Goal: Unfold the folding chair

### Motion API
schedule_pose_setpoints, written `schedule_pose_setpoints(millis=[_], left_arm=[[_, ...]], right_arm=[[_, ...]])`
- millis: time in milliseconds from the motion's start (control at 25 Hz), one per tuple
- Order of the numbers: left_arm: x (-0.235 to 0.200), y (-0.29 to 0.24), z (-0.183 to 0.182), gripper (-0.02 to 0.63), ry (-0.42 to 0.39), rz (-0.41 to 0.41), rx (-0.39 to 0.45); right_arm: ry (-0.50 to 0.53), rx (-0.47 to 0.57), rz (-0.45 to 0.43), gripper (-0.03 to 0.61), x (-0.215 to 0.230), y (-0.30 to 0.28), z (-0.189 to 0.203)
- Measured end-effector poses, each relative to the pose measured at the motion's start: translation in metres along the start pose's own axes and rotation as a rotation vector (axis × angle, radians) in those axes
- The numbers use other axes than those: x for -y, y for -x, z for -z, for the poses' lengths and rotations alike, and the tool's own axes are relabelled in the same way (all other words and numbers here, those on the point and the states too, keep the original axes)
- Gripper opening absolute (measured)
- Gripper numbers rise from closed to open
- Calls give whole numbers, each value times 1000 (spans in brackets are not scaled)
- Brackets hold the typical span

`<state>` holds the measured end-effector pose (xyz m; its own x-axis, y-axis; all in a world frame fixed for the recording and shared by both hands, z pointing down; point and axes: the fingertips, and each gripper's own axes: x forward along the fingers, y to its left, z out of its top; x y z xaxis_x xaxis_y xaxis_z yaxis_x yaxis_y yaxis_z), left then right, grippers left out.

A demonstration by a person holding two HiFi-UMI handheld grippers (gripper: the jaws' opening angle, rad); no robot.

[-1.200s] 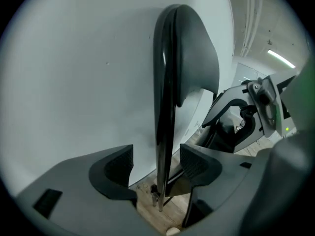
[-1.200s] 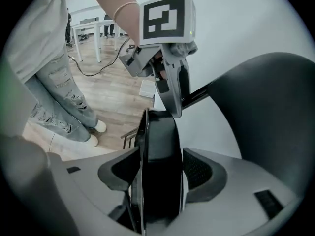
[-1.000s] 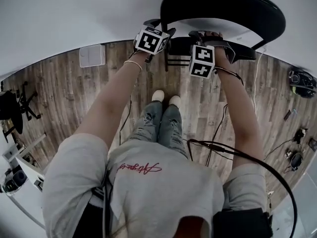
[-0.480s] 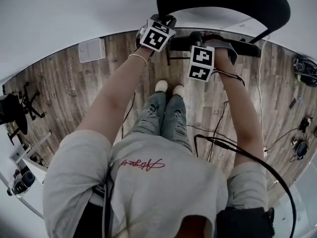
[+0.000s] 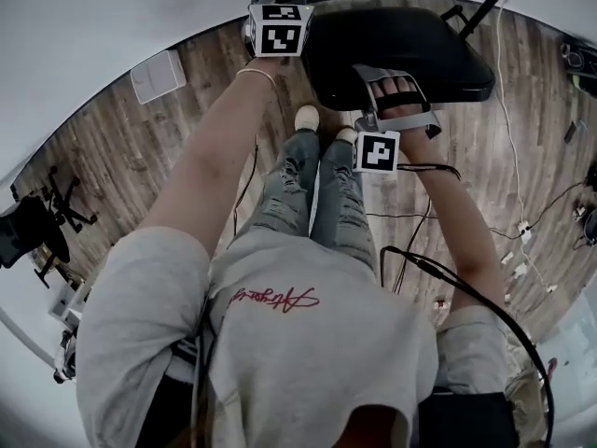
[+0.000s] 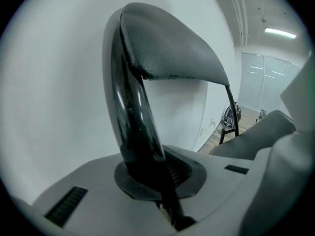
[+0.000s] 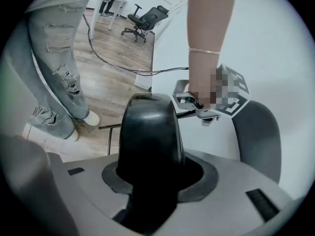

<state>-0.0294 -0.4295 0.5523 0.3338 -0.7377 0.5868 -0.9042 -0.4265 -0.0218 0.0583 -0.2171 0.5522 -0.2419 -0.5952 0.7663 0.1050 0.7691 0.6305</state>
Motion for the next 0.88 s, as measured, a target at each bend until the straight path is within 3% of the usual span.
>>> schedule_pose_setpoints(millis=[240, 440, 640, 880], left_arm=[[18, 2, 30, 26, 20, 44, -18], [17, -2, 37, 26, -23, 8, 73], [31, 11, 53, 26, -21, 37, 105], [52, 28, 78, 28, 2, 101, 126]], right_arm=[[19, 9, 109, 218, -96, 18, 0], [50, 12, 290, 222, -158, 16, -2], [74, 13, 431, 227, -197, 16, -6], [62, 9, 513, 230, -233, 23, -9]])
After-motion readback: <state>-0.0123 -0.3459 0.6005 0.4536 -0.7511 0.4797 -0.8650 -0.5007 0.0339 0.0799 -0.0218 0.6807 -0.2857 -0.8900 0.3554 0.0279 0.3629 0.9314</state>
